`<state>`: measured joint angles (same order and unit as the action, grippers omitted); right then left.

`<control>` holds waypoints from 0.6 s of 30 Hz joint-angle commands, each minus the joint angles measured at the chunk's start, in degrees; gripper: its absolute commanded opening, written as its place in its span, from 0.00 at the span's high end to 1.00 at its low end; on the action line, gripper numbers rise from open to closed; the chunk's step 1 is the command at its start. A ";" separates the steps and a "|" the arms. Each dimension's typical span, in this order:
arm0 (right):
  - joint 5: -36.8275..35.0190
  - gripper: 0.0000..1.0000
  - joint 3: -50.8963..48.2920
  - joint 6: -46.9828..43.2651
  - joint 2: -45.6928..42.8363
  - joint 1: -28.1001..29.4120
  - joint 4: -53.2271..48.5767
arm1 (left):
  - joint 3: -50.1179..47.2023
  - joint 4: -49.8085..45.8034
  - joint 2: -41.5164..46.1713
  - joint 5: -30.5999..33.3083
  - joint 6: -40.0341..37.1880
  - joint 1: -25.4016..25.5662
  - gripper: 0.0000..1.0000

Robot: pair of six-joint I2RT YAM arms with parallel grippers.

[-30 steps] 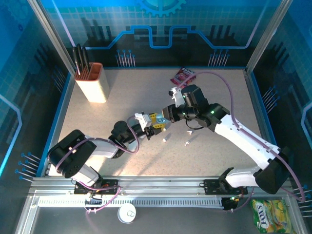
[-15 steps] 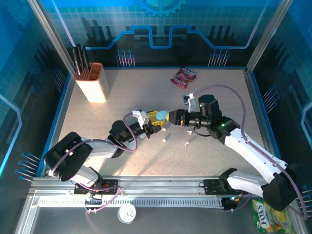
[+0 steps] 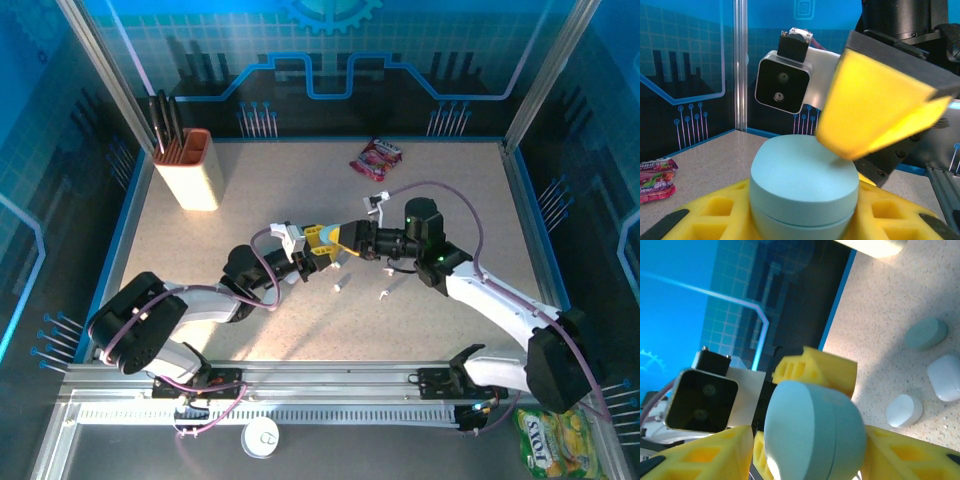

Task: Insert the wireless bluetooth earbuds into the charging case

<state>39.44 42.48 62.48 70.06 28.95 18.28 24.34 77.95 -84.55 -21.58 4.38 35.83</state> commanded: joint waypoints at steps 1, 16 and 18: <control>-0.33 0.43 -1.70 4.32 -0.68 -2.23 5.14 | 0.76 2.38 1.48 -1.94 -1.16 -0.01 0.67; -0.31 0.79 -2.47 4.15 0.03 -3.56 5.67 | 0.33 2.37 -0.24 -0.35 -3.26 -0.02 0.38; -1.10 0.79 -2.81 2.47 0.31 -4.62 4.25 | -0.18 2.38 0.00 -0.08 -3.59 -0.04 0.24</control>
<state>39.44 40.45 67.81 70.63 26.00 23.70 24.34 78.74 -84.49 -21.93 2.44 35.75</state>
